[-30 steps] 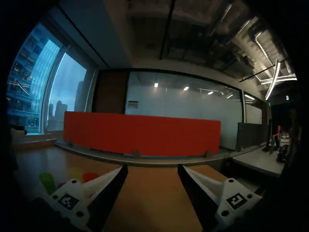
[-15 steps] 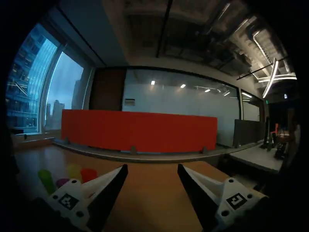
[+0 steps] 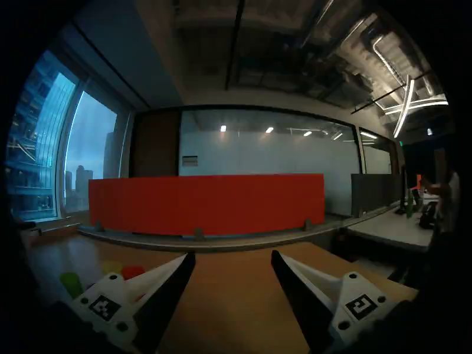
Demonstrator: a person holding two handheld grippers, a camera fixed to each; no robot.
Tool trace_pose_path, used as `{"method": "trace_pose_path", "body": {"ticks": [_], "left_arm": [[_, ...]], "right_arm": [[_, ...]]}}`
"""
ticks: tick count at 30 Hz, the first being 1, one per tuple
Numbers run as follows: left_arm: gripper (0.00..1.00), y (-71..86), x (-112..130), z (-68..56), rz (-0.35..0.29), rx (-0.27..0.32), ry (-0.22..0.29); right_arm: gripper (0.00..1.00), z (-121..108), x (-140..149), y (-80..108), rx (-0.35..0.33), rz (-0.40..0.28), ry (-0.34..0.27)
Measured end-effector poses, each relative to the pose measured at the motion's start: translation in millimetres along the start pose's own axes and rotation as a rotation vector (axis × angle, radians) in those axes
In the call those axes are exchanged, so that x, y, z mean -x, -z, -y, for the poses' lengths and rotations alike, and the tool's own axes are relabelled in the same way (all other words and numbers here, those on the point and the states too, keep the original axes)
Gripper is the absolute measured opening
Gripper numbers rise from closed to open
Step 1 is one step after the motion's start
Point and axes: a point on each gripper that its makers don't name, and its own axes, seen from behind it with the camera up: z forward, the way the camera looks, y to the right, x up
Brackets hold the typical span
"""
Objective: Pour water
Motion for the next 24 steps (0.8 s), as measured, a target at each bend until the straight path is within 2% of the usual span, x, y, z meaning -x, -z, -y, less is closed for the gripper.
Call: {"method": "trace_pose_path", "body": {"ticks": [8,24], "left_arm": [[0.96,-2.2,18,5.7,0.001,-0.012,0.007],[0.96,-10.8,48,10.3,0.017,-0.017,0.049]], "right_arm": [[1.0,-4,-4,-0.9,0.019,-0.013,0.008],[0.99,11,-7,-2.1,0.007,-0.01,0.045]]}}
